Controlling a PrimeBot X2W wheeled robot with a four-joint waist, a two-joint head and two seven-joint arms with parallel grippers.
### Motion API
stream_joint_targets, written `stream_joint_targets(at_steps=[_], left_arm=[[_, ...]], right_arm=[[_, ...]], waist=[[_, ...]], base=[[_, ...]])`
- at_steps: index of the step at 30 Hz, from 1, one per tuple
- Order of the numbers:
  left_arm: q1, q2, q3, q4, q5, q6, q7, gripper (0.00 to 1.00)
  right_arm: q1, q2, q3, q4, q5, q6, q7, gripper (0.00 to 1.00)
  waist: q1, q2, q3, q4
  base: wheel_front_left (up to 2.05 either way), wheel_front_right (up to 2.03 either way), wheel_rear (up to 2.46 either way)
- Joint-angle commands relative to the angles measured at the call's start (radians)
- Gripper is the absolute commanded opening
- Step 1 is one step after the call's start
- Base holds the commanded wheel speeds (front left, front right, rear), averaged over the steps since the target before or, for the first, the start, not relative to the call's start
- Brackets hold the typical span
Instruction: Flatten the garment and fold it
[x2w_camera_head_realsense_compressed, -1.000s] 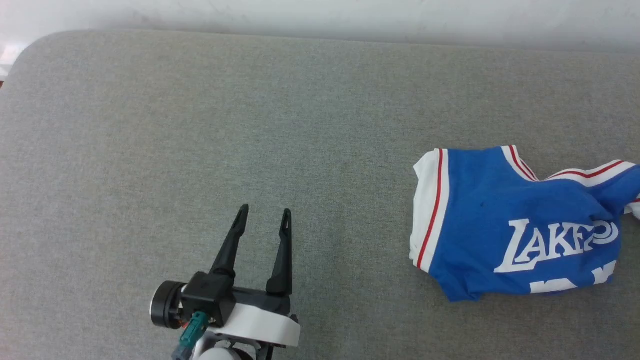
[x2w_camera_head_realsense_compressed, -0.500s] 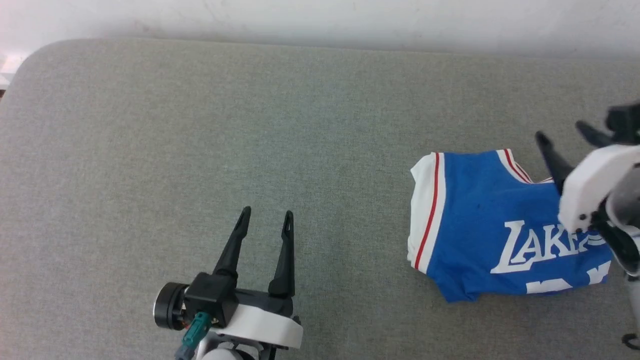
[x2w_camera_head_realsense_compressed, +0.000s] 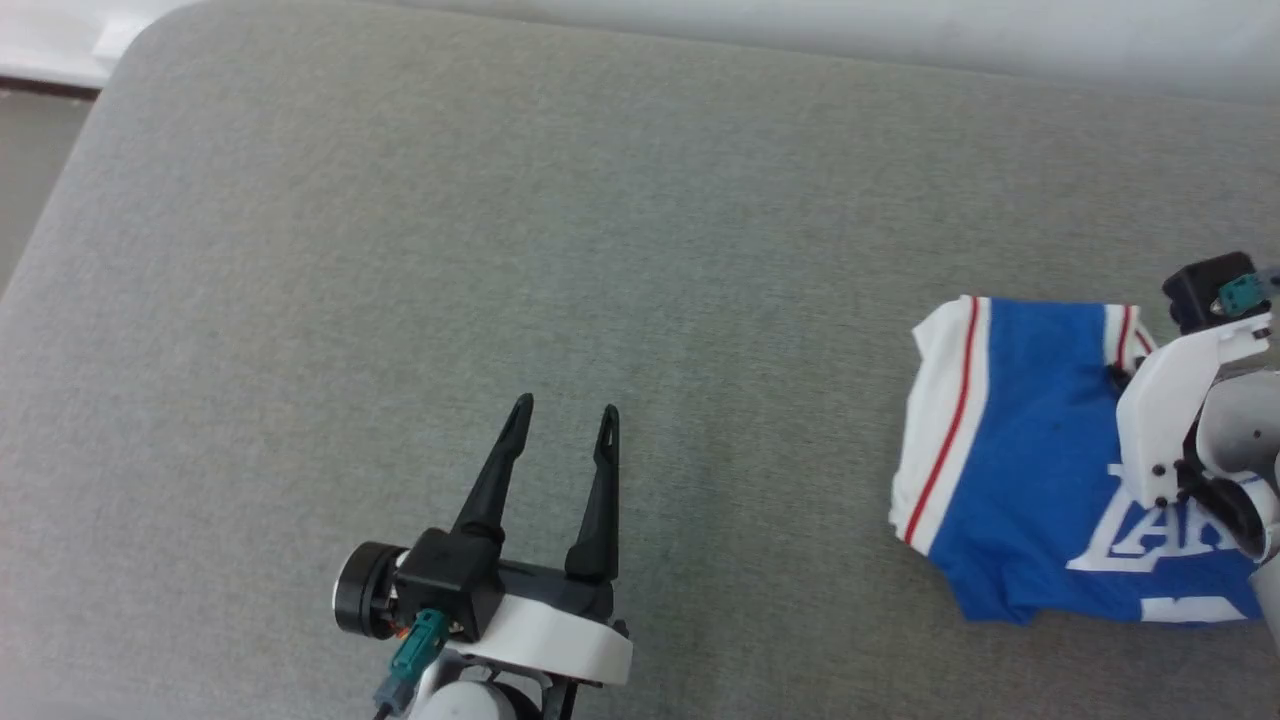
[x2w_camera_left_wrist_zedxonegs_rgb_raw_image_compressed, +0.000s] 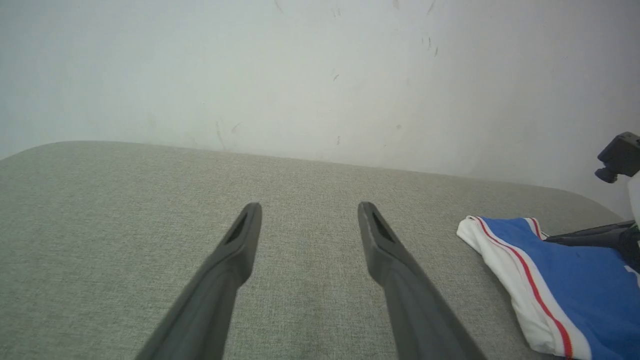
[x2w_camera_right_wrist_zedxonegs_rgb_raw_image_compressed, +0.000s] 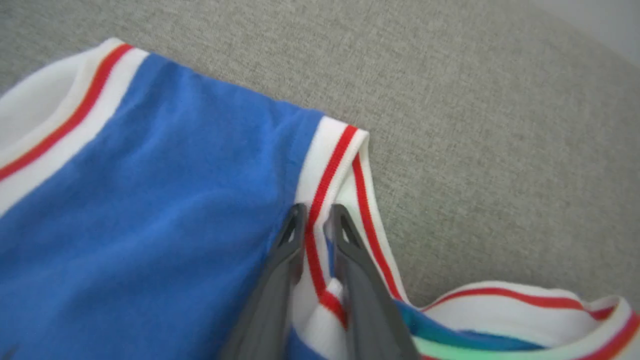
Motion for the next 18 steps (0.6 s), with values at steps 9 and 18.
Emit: stream_joint_targets(at_steps=[9,18], left_arm=[[-0.023,-0.002,-0.028,0.007,-0.010,0.013,-0.005,1.00],[-0.025,-0.002,-0.051,0.001,-0.024,0.035,-0.005,1.00]], right_arm=[[-0.219,-0.054,0.116,-0.064,0.006,-0.002,-0.124,0.00],[-0.466,-0.065,0.175,-0.115,0.053,-0.002,-0.167,0.00]], waist=[[0.0000,0.0000,0.024,0.069],[0.0000,0.0000,0.045,0.125]], base=[[0.00,0.00,0.00],[0.00,0.00,0.00]])
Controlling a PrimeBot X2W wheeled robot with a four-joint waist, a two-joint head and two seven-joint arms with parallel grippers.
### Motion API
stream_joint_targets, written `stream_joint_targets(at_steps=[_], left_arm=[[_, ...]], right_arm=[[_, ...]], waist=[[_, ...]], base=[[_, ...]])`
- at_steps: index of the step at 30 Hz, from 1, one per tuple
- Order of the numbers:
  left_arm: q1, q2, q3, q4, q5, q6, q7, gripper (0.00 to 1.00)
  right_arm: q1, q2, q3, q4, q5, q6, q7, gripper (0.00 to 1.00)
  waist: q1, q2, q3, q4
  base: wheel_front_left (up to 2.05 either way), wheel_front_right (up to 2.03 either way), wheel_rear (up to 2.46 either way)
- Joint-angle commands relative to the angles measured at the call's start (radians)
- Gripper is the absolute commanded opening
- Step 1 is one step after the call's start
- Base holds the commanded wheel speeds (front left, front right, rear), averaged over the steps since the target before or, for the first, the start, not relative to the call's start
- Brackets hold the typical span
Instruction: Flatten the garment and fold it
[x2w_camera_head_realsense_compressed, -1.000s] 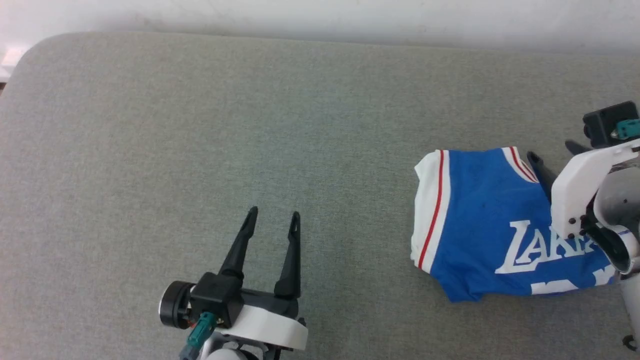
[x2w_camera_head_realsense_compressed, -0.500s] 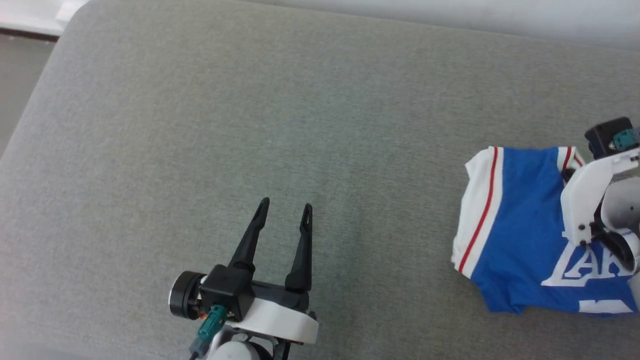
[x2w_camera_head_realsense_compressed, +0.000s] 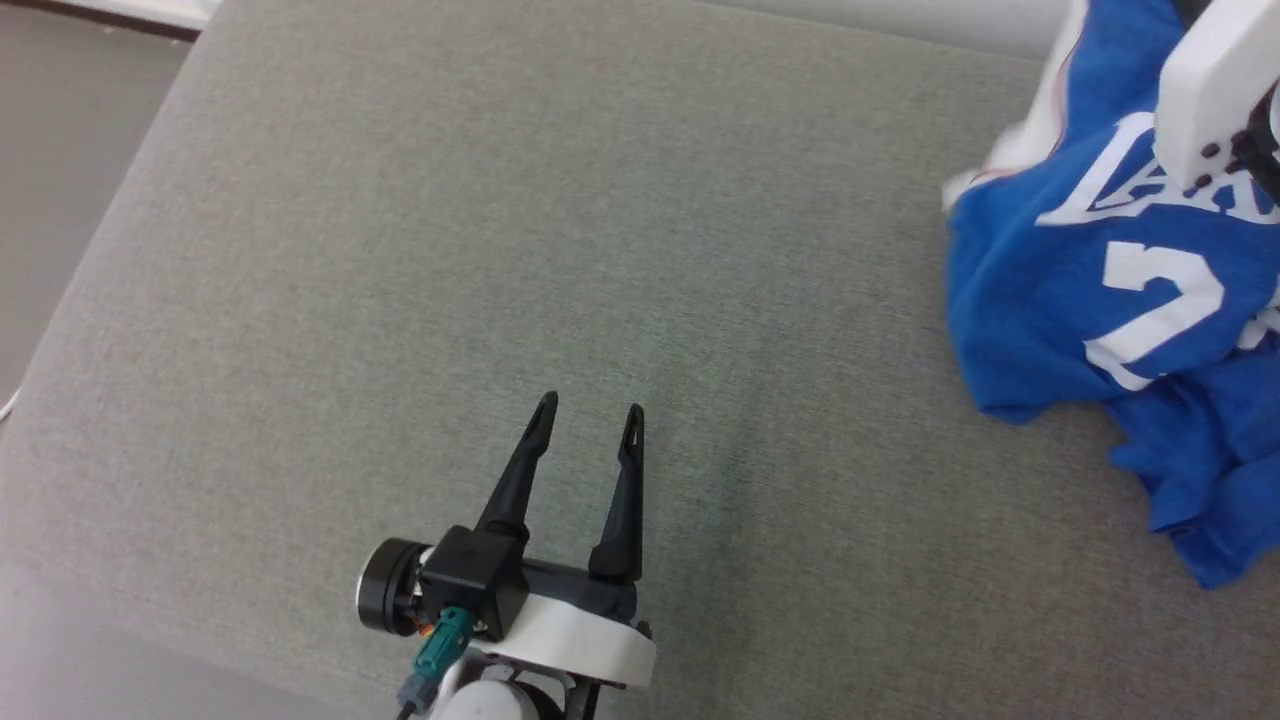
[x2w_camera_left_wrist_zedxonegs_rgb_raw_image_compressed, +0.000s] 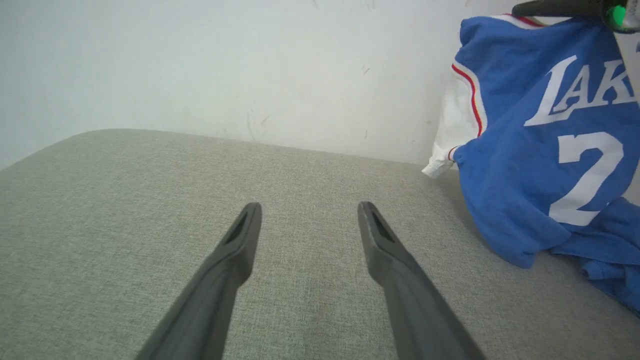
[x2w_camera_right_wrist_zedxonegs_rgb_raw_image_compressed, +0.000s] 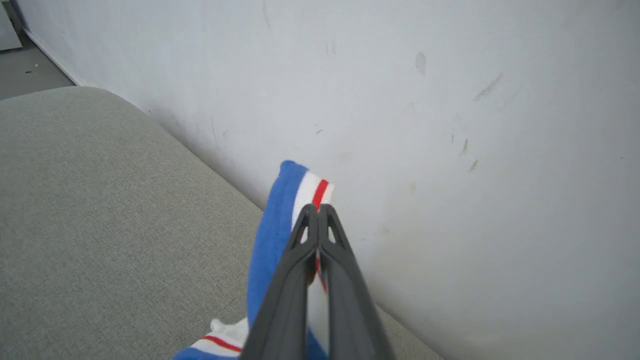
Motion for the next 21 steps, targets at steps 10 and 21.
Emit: stream_joint_targets(at_steps=[10,21], left_arm=[[-0.012,-0.001,-0.050,0.009,-0.026,0.021,-0.005,1.00],[-0.017,-0.001,-0.029,0.030,-0.005,0.021,-0.005,1.00]], right_arm=[[0.199,-0.082,-0.011,0.226,-0.049,-0.001,0.025,1.00],[0.211,-0.024,-0.094,0.093,-0.009,-0.001,-0.107,1.00]], waist=[[-0.0001,0.0000,0.032,0.063],[-0.0001,0.0000,-0.022,-0.026]], base=[[0.00,0.00,0.00],[0.00,0.00,0.00]])
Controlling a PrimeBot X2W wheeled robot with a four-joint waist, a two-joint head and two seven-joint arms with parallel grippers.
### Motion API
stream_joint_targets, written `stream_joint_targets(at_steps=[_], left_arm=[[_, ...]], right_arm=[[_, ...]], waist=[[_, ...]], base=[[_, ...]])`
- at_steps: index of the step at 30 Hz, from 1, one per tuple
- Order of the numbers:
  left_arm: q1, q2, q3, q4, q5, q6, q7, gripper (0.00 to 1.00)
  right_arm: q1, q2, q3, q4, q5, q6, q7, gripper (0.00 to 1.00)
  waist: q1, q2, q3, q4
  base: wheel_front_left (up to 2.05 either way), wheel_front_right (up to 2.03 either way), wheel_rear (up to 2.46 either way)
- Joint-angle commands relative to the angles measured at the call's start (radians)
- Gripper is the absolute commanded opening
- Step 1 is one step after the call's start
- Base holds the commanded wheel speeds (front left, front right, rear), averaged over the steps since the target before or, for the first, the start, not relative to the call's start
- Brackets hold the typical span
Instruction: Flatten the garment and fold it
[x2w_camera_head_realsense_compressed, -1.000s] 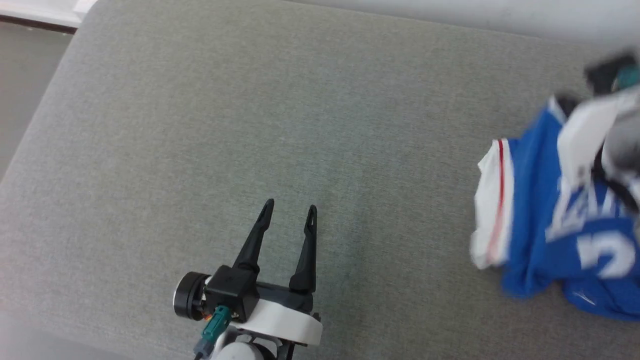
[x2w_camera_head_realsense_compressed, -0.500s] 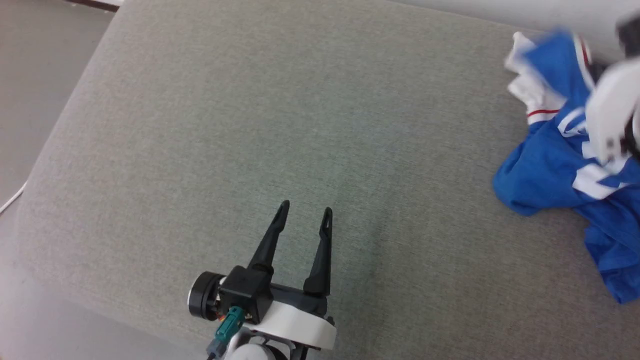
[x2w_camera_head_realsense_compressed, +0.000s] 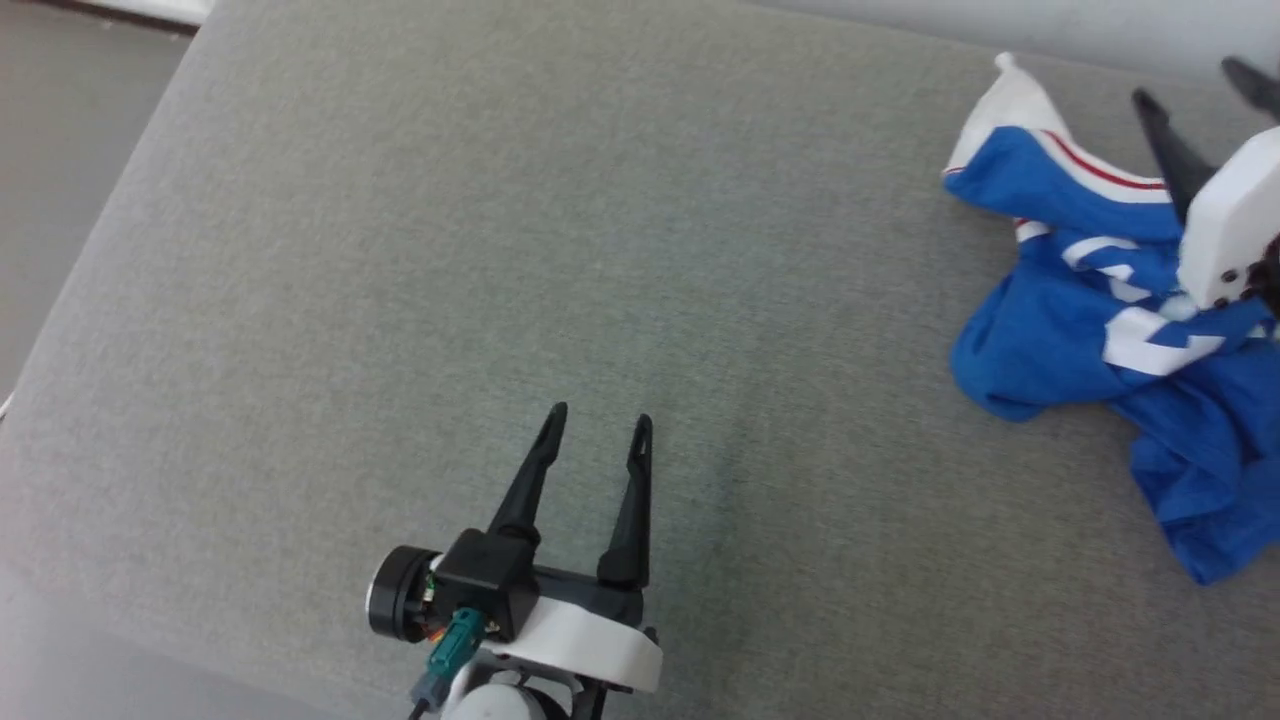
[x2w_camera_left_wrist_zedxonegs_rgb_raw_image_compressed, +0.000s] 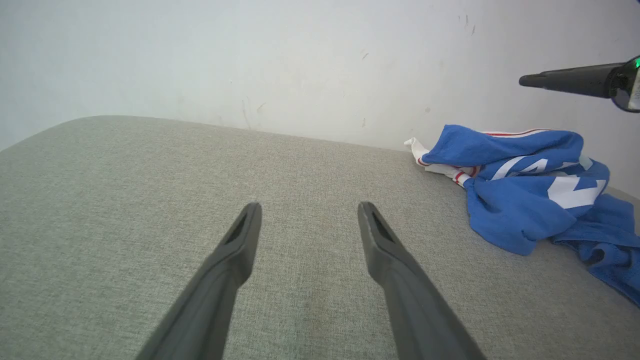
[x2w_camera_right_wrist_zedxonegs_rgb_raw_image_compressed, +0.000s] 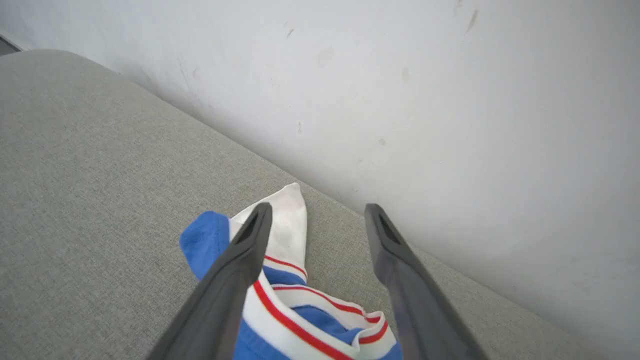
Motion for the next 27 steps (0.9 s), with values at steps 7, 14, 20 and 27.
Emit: stream_joint_targets(at_steps=[7,14,20,27], left_arm=[[0.014,0.000,0.051,0.002,0.039,-0.017,-0.005,1.00],[0.025,0.000,0.079,-0.008,0.059,-0.033,-0.005,1.00],[0.014,0.000,0.092,-0.005,0.070,-0.046,-0.005,1.00],[-0.003,0.000,0.096,-0.003,0.086,-0.052,-0.005,1.00]], right_arm=[[0.235,0.036,-0.211,-0.234,0.026,-0.001,0.056,1.00],[0.566,0.120,-0.345,-0.412,0.030,-0.001,0.206,1.00],[0.629,0.156,-0.321,-0.383,-0.001,-0.001,0.232,1.00],[0.531,0.157,-0.230,-0.269,-0.046,-0.001,0.200,0.00]], waist=[[0.0000,0.0000,-0.064,-0.112],[0.0000,0.0000,-0.038,-0.147],[0.0000,0.0000,-0.025,-0.144],[0.0000,0.0000,-0.015,-0.169]], base=[[0.00,0.00,0.00],[0.00,0.00,0.00],[0.00,0.00,0.00],[0.00,0.00,0.00]])
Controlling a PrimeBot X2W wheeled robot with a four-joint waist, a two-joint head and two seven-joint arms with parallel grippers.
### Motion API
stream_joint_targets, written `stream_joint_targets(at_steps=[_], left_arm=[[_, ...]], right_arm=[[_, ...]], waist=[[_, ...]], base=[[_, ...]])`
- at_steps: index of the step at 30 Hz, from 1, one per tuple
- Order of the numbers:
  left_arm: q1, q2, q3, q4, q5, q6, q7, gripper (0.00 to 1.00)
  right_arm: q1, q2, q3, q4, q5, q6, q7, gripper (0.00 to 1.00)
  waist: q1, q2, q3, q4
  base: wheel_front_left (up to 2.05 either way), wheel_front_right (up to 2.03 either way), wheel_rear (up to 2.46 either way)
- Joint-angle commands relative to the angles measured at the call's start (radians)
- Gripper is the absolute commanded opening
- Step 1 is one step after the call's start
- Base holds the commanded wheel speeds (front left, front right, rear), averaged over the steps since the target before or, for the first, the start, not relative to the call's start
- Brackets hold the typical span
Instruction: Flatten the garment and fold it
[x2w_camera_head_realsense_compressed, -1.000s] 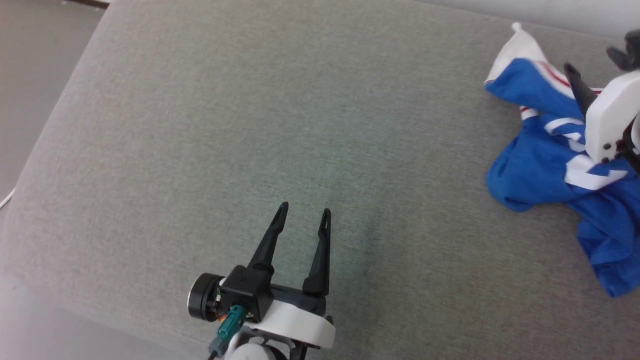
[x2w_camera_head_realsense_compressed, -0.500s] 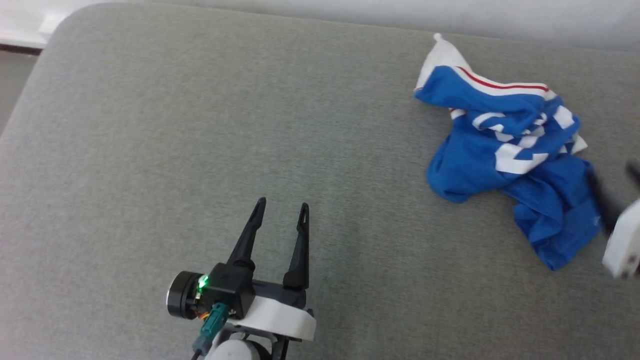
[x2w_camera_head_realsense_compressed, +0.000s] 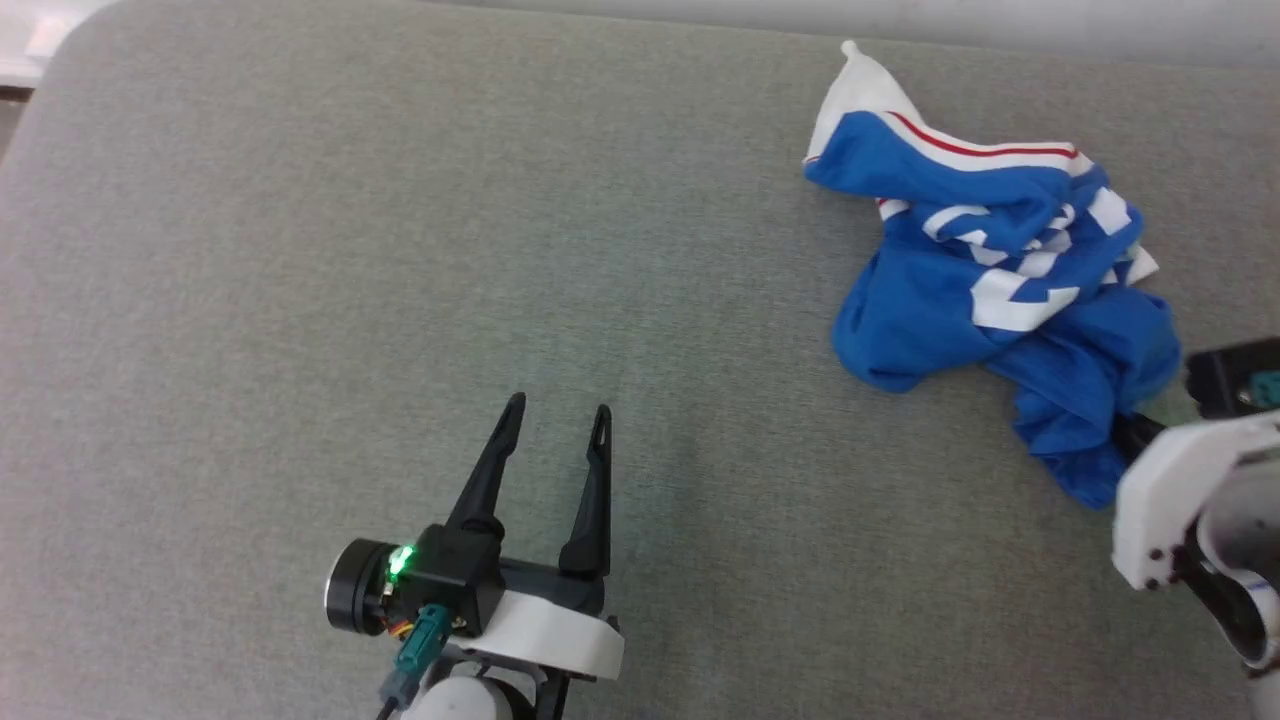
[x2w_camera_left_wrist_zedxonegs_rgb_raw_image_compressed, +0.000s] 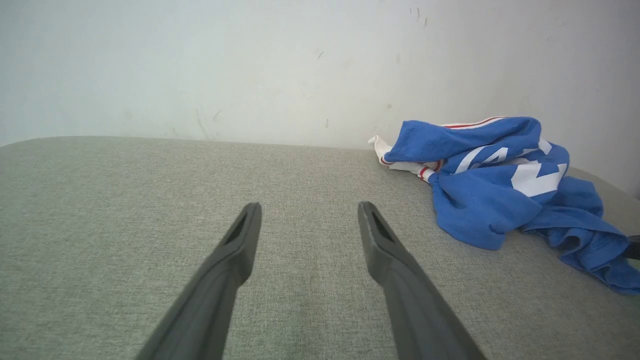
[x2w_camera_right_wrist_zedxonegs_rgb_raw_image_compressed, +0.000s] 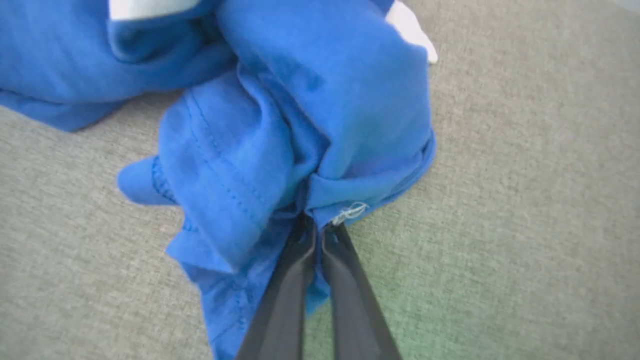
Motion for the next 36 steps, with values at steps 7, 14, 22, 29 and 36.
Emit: stream_joint_targets(at_steps=[7,14,22,29,36], left_arm=[[-0.028,0.001,0.020,0.010,0.021,-0.009,-0.005,1.00],[-0.009,0.001,0.040,0.018,0.017,-0.013,-0.005,1.00],[0.028,0.001,0.045,0.033,0.004,-0.025,-0.005,1.00],[0.047,0.008,0.055,0.046,0.006,-0.034,-0.005,1.00],[0.054,0.009,0.055,0.028,0.011,-0.037,-0.005,1.00]], right_arm=[[-0.049,-0.060,0.188,-0.144,0.218,-0.001,0.092,0.00],[0.215,-0.284,0.236,-0.356,0.501,-0.001,0.365,0.00],[0.494,-0.277,0.168,-0.390,0.485,-0.001,0.443,0.00],[0.393,-0.167,0.134,-0.421,0.413,-0.001,0.239,1.00],[0.186,-0.077,-0.092,-0.444,0.244,-0.001,0.028,1.00]], waist=[[0.0000,0.0000,-0.025,-0.088],[0.0000,0.0000,-0.055,-0.132],[0.0000,0.0000,-0.074,-0.132],[0.0000,0.0000,-0.116,-0.132],[0.0000,0.0000,-0.102,-0.123]], base=[[0.00,0.00,0.00],[0.00,0.00,0.00],[0.00,0.00,0.00],[0.00,0.00,0.00],[0.00,0.00,0.00]])
